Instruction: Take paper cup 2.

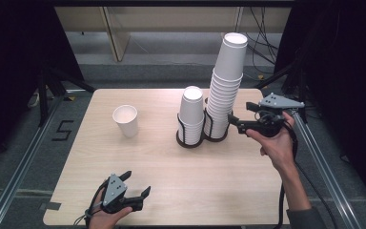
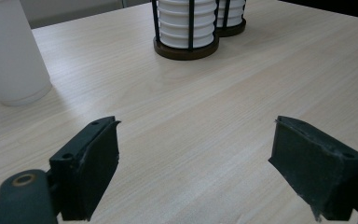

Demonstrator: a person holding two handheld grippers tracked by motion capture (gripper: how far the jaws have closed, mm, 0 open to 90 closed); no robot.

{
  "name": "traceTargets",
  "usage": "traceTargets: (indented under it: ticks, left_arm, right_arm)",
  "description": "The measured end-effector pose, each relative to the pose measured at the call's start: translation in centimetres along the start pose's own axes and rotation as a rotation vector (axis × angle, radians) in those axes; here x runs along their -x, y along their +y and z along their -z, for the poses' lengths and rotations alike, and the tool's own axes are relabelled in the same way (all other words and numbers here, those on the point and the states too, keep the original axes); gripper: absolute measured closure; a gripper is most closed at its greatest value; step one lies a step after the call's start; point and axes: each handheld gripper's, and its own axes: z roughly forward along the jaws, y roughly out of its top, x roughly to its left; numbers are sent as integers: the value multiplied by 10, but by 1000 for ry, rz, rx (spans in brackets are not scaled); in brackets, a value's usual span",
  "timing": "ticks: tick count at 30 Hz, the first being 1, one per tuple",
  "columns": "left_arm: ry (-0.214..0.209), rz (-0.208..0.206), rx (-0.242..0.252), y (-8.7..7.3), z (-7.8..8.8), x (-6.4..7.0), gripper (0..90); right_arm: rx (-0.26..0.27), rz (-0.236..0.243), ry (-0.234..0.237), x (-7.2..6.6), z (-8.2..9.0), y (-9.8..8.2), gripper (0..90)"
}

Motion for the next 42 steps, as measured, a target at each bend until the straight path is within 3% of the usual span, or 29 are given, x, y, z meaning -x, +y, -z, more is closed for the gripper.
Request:
traceTargets:
  ticks: [9,10,16,20,24,30,33,34,42]
  left_arm:
    - [-9,-8,-6,0,0,0,144]
    - [-11,-6,-5,0,0,0,145]
    - [-9,-1,1,-1,-1,-1,145]
    - [-16,-2,5,-2,-2,-1,145]
    - [-13,-5,-5,-2,-2,0,145]
    - [-15,-6,-3,-2,-2,0,145]
    - [-13,-7,-3,-2,-2,0,145]
    - [-13,-6,-7,-2,-1,0,145]
    - [-17,-6,-2,-2,-2,0,145]
  right_arm:
    - [44,-22,-43,11,0,52,157]
    - [56,-3,-44,14,-2,56,157]
    - [61,-7,-52,19,-9,77,156]
    - [65,-20,-70,23,-15,86,155]
    - [82,-43,-48,29,-24,95,155]
    - [81,-25,-68,31,-36,108,155]
    - [82,-52,-55,32,-43,113,155]
    - [88,-39,-53,33,-46,114,156]
    - [86,-67,-55,36,-60,120,156]
